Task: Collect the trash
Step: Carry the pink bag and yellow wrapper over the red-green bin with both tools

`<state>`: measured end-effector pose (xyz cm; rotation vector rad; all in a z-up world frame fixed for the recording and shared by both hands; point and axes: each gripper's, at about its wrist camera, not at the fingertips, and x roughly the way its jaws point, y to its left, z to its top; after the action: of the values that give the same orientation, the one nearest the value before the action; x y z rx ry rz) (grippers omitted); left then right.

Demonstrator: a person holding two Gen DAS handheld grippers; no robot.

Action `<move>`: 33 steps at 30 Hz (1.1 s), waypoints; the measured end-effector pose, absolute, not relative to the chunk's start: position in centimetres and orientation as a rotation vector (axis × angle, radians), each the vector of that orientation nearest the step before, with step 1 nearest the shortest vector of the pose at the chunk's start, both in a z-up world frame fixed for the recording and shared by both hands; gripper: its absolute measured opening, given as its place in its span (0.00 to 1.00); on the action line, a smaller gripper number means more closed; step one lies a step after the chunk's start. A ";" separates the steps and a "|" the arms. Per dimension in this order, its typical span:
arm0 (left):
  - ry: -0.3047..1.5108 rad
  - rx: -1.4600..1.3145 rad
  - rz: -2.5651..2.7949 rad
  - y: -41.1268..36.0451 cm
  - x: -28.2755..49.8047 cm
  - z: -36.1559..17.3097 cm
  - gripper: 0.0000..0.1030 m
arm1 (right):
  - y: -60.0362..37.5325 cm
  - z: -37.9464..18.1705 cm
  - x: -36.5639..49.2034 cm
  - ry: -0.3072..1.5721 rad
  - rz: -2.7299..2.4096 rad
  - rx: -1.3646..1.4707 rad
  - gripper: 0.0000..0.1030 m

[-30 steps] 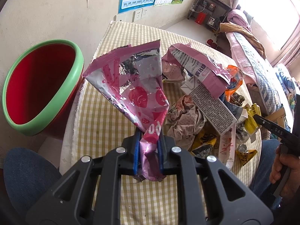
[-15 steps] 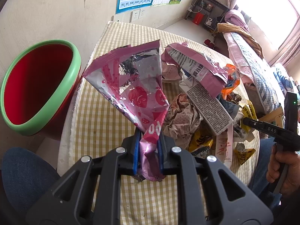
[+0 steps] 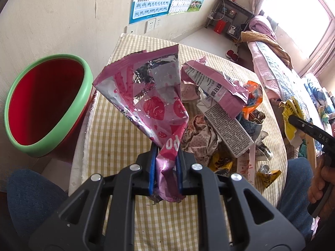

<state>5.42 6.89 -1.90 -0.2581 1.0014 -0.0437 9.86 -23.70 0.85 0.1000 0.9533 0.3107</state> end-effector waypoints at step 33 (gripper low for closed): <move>0.836 -0.319 0.188 20.6 3.7 0.9 0.14 | -2.3 5.7 10.2 0.821 0.682 -0.129 0.17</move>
<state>3.69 20.60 0.86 -0.3189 0.8364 0.1879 10.17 -2.31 5.70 -0.1291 0.8206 0.6825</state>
